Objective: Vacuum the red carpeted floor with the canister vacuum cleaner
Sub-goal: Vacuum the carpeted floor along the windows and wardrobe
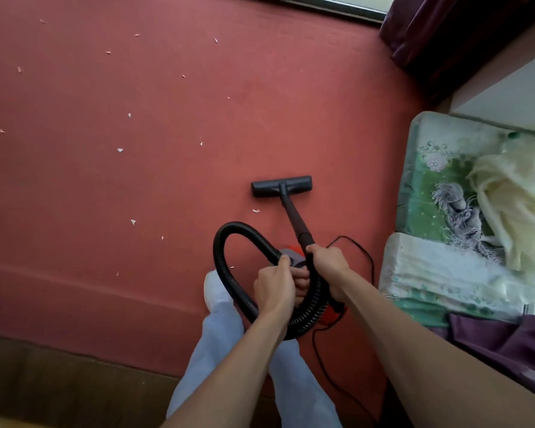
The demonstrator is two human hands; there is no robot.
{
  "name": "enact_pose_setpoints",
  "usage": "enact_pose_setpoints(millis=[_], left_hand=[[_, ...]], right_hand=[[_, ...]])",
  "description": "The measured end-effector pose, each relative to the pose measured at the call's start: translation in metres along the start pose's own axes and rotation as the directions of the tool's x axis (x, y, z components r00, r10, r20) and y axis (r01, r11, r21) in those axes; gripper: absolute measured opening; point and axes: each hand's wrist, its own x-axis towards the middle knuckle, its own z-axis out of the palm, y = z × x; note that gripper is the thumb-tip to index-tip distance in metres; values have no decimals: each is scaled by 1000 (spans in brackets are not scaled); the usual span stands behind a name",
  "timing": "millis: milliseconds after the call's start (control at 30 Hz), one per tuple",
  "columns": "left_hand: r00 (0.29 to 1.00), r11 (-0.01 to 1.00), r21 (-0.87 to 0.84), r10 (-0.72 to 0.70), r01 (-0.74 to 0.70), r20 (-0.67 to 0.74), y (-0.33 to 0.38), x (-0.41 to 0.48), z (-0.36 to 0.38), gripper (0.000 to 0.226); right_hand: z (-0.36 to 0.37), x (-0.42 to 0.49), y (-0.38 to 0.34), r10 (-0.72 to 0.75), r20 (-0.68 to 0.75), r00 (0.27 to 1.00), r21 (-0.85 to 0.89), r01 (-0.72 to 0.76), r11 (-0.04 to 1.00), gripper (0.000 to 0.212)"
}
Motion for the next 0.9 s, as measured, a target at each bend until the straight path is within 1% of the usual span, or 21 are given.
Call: enact_pose_setpoints(millis=[100,233,300,367,433,500,633,800,900], left_hand=[[998,996,80,47,-43,-50,-8,-11,-6,49],[981,976,166,161,-142,-105,-25,-14,-19,43],[969,955,215,228,-204,-95,-29,-11,-28,38],[961,948,210,263,-240,-89,-32,-5,-36,36],[962,961,131,257,-244,-88,-32,3,-45,35],[964,966,73,255,-250,-73,-31,10,-54,33],[964,963,66,263,-260,-43,-31,13,-72,30],[972,971,48,235,-234,-22,-42,-13,-92,33],[971,964,126,237,-233,-21,-54,-33,-101,30]], right_hand=[[10,-9,9,-19,8,1000,-69,20,997,28],[30,-7,13,-79,21,997,-222,82,972,37],[42,-3,9,-125,13,992,-297,124,947,38],[56,5,3,-187,3,982,-344,177,922,40],[70,10,-5,-242,9,970,-383,227,896,40],[82,14,-13,-287,20,958,-392,272,879,40],[95,11,-12,-333,-19,943,-382,301,874,38],[95,-20,17,-292,-44,955,-336,261,905,35],[90,-39,41,-247,-67,967,-297,217,930,24]])
